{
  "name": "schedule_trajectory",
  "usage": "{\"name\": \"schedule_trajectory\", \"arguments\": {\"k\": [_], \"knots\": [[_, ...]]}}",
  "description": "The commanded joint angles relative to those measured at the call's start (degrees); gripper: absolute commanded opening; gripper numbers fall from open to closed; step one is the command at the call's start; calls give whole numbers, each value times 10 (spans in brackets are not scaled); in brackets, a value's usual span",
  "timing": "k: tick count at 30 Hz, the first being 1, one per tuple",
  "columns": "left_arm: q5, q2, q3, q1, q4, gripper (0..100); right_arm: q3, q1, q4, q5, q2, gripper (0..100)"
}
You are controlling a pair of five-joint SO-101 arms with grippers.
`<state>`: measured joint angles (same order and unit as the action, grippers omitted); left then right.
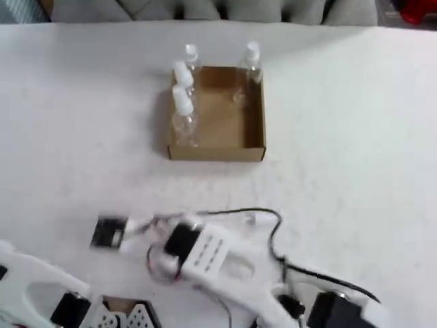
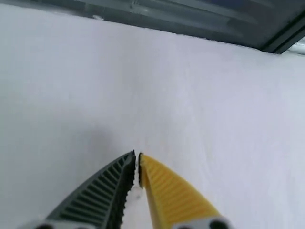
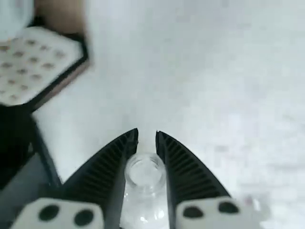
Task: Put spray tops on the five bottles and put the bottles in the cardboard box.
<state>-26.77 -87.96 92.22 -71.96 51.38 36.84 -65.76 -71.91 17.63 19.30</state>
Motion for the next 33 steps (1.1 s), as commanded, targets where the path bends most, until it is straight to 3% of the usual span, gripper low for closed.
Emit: {"name": "schedule_trajectory", "arguments": {"k": [1, 8, 18, 23, 33], "knots": [[-1, 30, 34, 48, 47, 23, -84, 123, -44, 36, 53, 15], [-1, 93, 35, 117, 171, 21, -150, 249, -92, 55, 87, 15], [2, 228, 35, 279, 390, 20, -248, 444, -166, 84, 94, 15], [63, 295, 35, 368, 496, 20, -266, 565, -173, 118, 94, 15], [76, 324, 32, 470, 513, 20, -265, 775, -168, 194, 87, 15]]}}
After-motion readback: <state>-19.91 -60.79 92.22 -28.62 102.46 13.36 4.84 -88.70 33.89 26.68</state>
